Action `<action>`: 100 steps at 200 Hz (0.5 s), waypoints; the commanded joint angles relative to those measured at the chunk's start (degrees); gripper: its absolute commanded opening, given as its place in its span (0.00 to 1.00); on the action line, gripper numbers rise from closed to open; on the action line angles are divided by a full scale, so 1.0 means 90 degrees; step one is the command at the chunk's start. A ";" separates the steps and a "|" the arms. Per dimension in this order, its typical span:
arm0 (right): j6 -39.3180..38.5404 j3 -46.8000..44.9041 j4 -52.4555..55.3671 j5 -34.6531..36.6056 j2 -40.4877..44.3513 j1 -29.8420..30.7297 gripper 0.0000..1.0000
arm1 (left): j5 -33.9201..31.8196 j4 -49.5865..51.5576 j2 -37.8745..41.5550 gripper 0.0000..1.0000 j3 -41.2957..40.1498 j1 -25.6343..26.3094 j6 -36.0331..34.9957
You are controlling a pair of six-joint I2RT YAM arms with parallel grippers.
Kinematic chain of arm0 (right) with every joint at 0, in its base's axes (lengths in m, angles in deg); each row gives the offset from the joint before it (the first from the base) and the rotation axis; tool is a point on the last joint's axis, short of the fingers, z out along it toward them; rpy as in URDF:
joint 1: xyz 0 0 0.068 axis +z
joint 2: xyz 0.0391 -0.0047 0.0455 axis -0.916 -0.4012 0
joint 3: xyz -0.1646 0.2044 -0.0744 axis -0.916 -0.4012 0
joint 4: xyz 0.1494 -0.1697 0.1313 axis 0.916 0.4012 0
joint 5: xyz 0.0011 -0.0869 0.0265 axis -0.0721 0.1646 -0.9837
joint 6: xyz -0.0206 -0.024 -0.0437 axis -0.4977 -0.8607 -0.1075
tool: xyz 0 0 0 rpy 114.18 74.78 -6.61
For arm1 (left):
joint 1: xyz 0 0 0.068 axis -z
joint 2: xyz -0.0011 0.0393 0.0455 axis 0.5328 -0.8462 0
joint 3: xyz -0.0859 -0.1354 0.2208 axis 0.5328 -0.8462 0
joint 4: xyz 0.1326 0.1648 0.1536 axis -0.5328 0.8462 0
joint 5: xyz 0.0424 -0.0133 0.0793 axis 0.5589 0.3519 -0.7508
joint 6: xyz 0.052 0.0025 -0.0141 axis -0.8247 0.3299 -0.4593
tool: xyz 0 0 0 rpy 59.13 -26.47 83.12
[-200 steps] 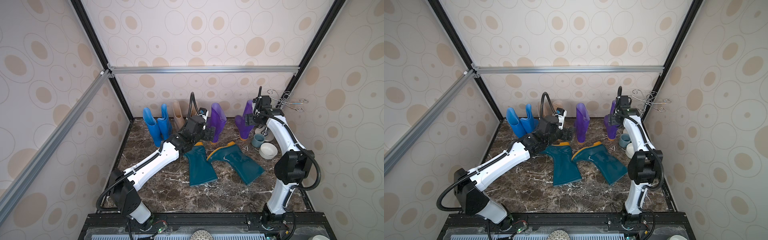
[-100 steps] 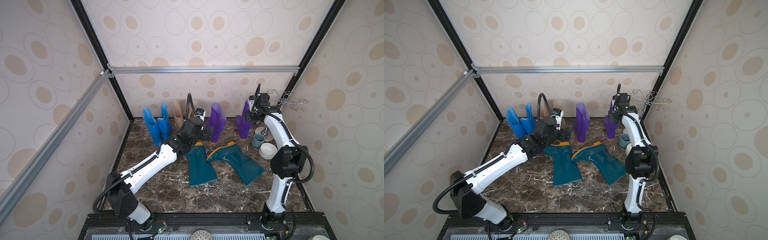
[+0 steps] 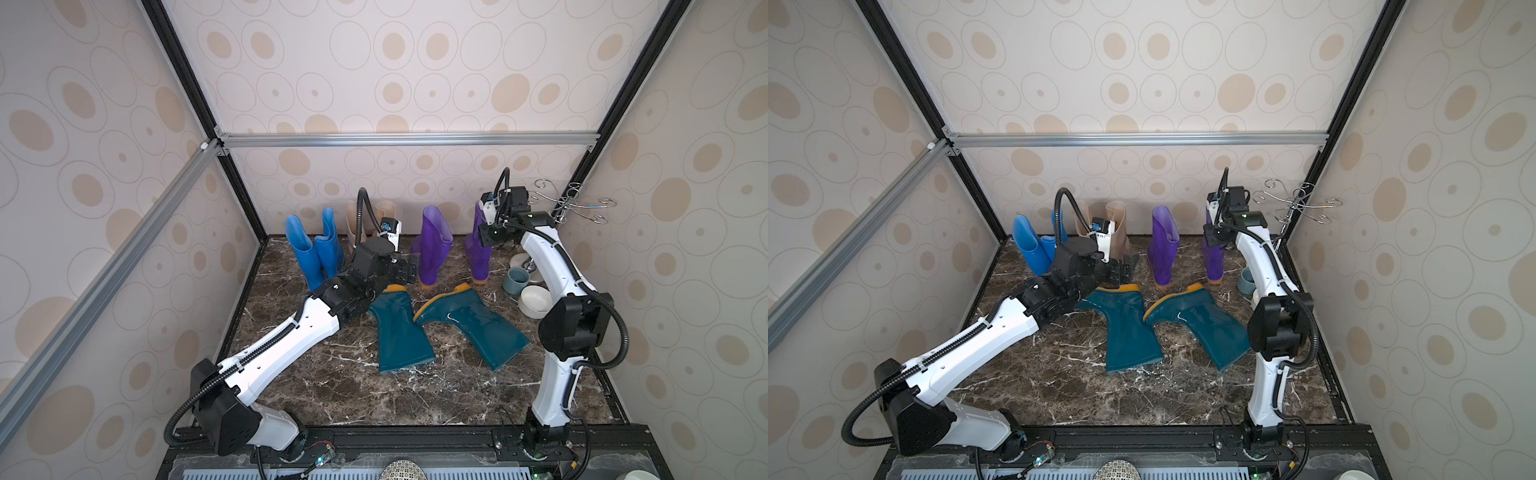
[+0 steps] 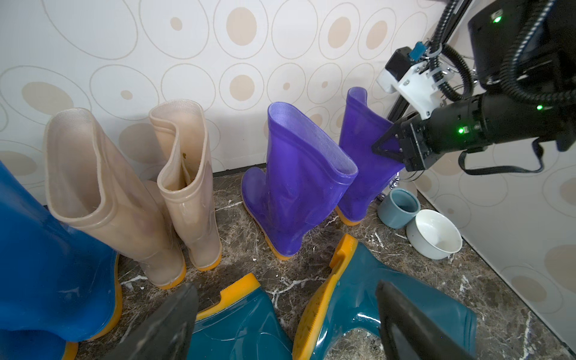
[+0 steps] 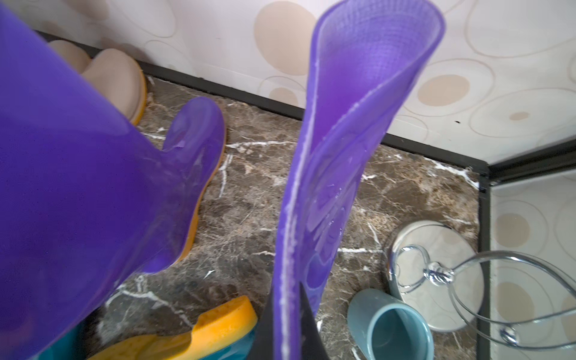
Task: Match and arrange rain boots in pairs
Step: Pair a pair of rain boots at the center of the board.
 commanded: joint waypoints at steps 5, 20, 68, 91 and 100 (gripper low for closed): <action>-0.0347 0.0122 -0.0224 -0.0529 0.0349 0.0188 0.00 | 0.0067 -0.0164 0.0197 0.89 -0.0004 0.0055 0.0102; -0.0383 0.0291 -0.0220 -0.0584 0.0296 0.0321 0.00 | 0.0089 -0.0191 0.0207 0.89 -0.0057 0.0052 0.0060; -0.0112 0.1120 -0.0070 -0.0351 -0.0411 0.0566 0.00 | 0.0244 -0.0261 0.0137 0.89 -0.0178 0.0051 -0.0053; 0.0103 0.1996 0.0212 -0.0163 -0.1025 0.0674 0.00 | 0.0242 -0.0278 0.0108 0.89 -0.0219 0.0055 -0.0130; 0.0189 0.2237 0.0260 -0.0150 -0.1210 0.0728 0.00 | 0.0248 -0.0287 0.0081 0.89 -0.0221 0.0054 -0.0154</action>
